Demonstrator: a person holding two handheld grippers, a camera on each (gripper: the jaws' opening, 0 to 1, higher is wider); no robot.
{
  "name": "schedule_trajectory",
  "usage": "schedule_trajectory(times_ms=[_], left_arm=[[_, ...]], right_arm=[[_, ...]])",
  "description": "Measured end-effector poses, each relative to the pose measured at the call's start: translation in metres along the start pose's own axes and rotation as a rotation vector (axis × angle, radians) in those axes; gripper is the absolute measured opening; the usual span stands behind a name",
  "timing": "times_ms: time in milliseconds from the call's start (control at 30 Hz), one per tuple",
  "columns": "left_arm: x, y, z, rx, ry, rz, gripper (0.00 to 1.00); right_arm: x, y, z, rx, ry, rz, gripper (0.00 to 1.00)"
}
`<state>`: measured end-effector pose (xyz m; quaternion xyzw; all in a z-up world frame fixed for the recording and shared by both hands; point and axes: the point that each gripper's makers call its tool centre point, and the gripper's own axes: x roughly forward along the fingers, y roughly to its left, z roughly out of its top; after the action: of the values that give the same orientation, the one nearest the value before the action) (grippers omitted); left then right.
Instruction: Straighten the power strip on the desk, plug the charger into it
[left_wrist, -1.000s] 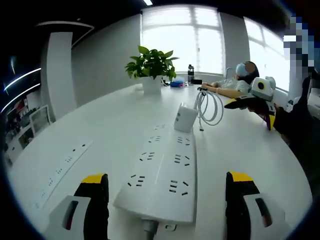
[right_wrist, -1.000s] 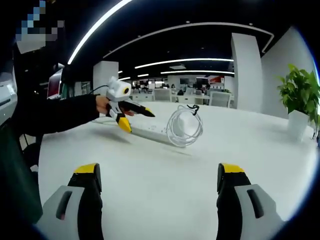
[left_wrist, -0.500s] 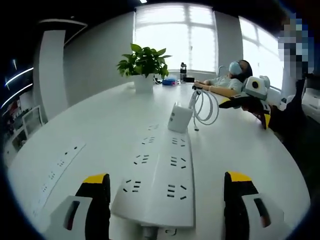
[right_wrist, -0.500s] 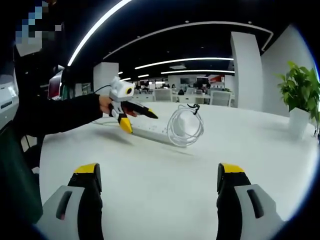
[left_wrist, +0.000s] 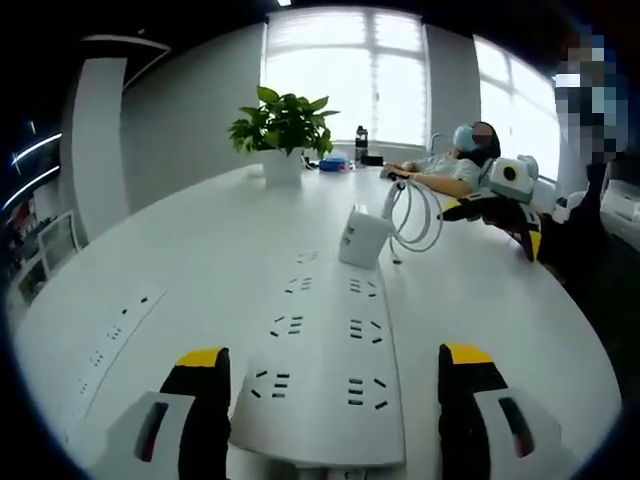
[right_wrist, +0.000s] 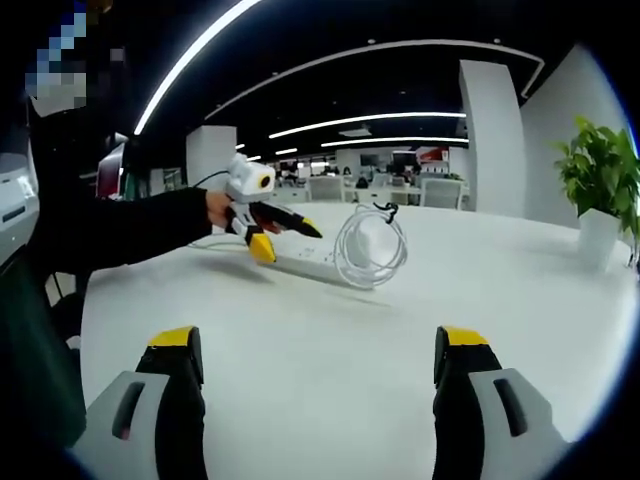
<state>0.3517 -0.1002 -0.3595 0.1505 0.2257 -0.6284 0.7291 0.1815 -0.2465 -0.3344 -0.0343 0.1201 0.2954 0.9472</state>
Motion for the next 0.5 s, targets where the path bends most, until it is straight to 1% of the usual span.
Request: schedule_trajectory(times_ms=[133,300,500], left_arm=[[0.003,0.000,0.003,-0.005,-0.012,-0.017,0.85],[0.009,-0.004,0.001,0.007,0.013,-0.050,0.87],[0.013,0.000,0.000,0.020,0.028,-0.048,0.84]], right_arm=[[0.000,-0.001,-0.001,0.002,0.002,-0.001,0.95],[0.000,0.000,0.001,0.023,-0.009,0.011,0.95],[0.000,0.000,-0.001,0.022,-0.008,0.010,0.95]])
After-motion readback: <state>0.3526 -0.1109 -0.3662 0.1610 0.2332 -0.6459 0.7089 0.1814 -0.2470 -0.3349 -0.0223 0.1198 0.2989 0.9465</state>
